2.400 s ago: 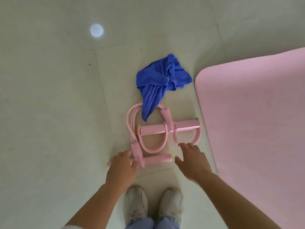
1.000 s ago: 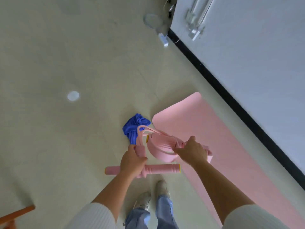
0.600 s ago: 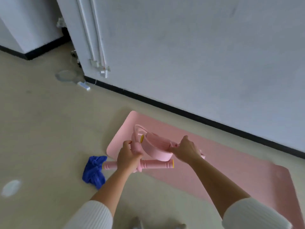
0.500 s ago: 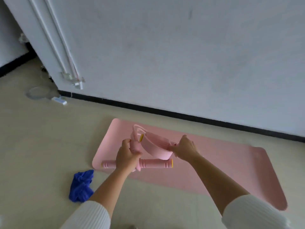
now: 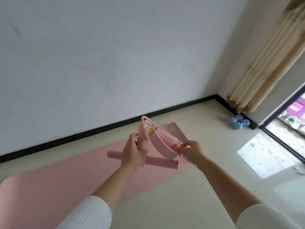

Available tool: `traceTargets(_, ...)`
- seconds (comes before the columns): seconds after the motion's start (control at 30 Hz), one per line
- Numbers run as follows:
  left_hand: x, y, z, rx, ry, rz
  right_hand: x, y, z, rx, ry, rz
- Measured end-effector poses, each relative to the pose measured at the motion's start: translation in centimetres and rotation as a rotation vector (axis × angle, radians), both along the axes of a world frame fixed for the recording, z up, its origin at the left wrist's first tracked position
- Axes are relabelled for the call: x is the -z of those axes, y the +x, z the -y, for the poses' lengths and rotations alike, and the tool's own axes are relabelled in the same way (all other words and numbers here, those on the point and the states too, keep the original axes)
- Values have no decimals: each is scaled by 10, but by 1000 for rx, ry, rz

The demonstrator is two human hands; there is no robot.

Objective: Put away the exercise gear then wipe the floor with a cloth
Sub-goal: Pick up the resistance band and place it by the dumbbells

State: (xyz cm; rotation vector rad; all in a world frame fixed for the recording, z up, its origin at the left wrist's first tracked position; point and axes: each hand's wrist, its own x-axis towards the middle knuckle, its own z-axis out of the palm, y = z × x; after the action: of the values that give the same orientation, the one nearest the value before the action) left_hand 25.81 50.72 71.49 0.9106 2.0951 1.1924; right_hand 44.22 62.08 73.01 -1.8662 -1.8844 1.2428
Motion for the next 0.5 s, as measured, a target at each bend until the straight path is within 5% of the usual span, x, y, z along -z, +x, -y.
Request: traceTargets(0.5,10,190,-341,576,42,-269,29,225,-253,493,153,121)
